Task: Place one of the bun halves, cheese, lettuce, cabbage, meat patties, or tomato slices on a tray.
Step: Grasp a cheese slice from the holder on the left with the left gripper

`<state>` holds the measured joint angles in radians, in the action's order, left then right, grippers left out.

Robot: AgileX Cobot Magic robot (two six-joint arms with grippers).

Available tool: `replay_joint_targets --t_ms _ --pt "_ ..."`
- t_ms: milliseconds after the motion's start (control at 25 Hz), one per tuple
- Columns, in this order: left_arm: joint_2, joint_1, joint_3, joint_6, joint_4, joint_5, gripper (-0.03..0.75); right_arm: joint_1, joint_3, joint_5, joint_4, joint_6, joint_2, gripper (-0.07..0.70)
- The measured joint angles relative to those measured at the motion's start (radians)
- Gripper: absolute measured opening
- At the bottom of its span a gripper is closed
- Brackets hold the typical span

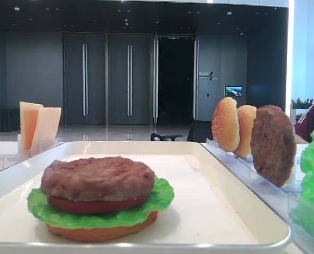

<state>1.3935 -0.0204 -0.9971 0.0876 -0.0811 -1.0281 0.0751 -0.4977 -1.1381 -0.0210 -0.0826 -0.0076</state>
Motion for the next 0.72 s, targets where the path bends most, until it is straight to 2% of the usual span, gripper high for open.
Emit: replay_joint_targets --t_ms 160,560,720 --pt "0.141 0.0 -0.121 0.0 0.016 -0.013 0.452 0.0 0.0 0.0 0.0 0.0 0.0 0.44" --pt "0.395 0.0 -0.464 0.016 0.028 -0.157 0.452 0.0 0.0 0.0 0.0 0.0 0.0 0.44" --pt "0.452 0.0 -0.57 0.02 0.029 -0.186 0.452 0.0 0.0 0.0 0.0 0.0 0.0 0.44"
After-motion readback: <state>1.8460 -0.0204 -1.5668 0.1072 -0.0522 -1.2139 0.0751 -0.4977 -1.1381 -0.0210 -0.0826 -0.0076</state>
